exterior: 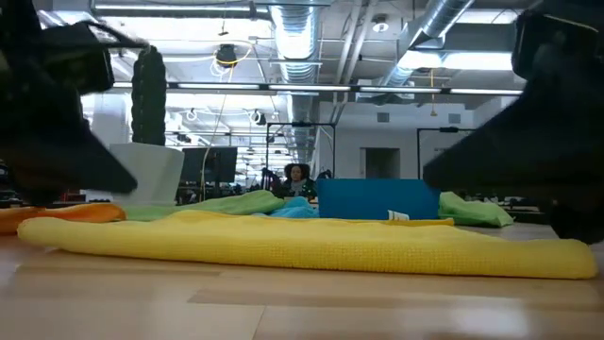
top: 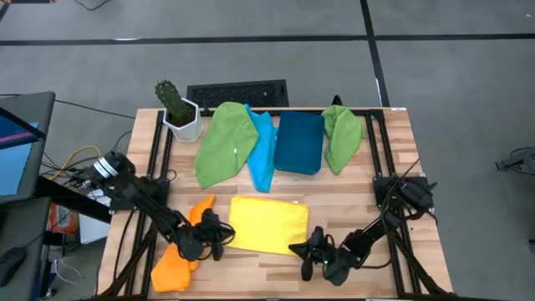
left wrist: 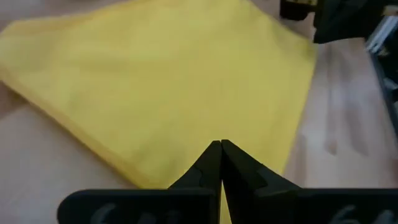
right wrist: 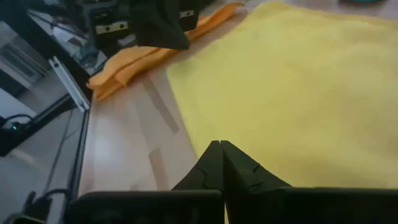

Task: Fold microfiber towels
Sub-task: Fold the yellow towel

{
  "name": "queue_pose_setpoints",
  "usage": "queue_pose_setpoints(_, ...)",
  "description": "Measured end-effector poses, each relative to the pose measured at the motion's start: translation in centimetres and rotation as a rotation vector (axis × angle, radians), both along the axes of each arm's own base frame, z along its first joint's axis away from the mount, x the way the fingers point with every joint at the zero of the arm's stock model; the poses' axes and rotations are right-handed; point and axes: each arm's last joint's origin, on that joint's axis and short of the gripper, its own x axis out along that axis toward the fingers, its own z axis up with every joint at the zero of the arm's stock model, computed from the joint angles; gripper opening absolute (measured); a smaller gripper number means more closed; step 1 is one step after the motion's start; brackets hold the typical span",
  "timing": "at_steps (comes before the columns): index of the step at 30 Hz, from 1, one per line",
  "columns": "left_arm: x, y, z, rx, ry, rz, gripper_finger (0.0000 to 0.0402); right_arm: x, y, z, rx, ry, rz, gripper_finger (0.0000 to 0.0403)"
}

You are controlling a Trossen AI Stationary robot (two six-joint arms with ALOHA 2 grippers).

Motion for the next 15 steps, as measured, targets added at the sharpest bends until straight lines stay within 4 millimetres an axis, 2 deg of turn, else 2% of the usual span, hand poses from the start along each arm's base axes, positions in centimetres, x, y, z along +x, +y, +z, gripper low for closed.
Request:
queue_pose_setpoints(6,0.5,-1.0,-1.4,-0.006,0.063,-0.050,0.0000,-0.4,-0.4,-0.8,0.002,0.070,-0.027,0.0025)
queue_pose_setpoints(11,0.7,-1.4,-2.5,0.029,0.097,-0.055,0.0000,-0.4,-0.5,-0.9,-0.013,0.102,-0.011,0.0016)
queue_pose_setpoints(15,0.7,-1.4,-2.3,0.023,0.101,-0.056,0.0000,-0.5,-0.5,-1.1,-0.029,0.149,0.033,0.0014)
